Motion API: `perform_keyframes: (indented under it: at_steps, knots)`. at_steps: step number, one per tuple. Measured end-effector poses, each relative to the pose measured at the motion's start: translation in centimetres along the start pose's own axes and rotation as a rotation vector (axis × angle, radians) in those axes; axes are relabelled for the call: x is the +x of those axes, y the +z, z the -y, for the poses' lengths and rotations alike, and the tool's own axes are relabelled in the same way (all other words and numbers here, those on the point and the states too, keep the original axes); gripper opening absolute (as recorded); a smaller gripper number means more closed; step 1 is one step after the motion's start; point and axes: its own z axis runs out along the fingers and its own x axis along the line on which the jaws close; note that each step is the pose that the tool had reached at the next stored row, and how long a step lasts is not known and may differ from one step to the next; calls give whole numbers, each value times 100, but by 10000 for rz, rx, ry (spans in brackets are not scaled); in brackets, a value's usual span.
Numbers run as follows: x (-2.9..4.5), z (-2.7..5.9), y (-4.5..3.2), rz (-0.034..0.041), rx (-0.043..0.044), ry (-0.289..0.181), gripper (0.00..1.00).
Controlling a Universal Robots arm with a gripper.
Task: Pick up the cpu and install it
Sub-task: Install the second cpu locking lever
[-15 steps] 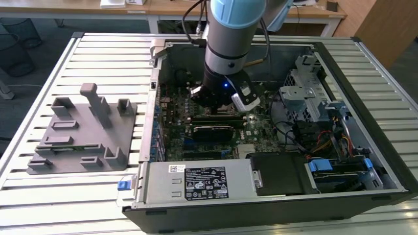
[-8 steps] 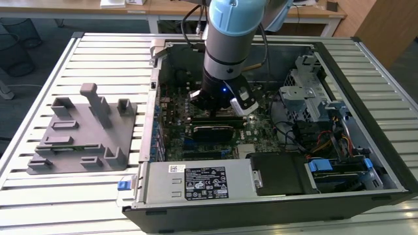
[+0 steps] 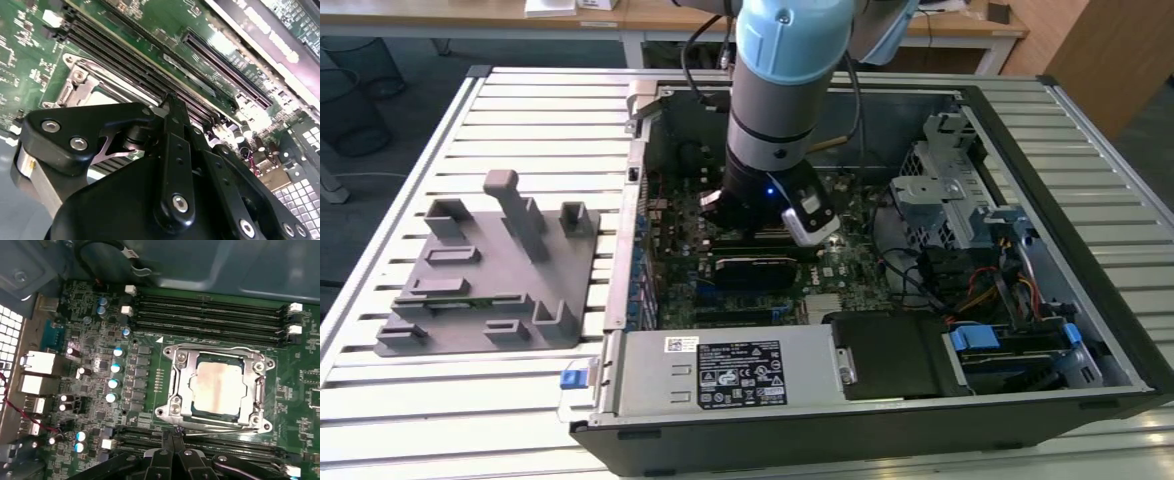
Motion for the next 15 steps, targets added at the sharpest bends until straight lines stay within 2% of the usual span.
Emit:
perform_keyframes:
  at_steps: [1, 3, 5, 10, 15]
  knots:
    - [15, 1, 4, 1, -13, -1, 11]
    - [43, 0, 15, 10, -104, -5, 11]
    - [56, 0, 26, 27, -245, -13, 11]
    - [72, 3, 54, 60, -499, -26, 11]
    - [84, 6, 88, 83, -663, -38, 11]
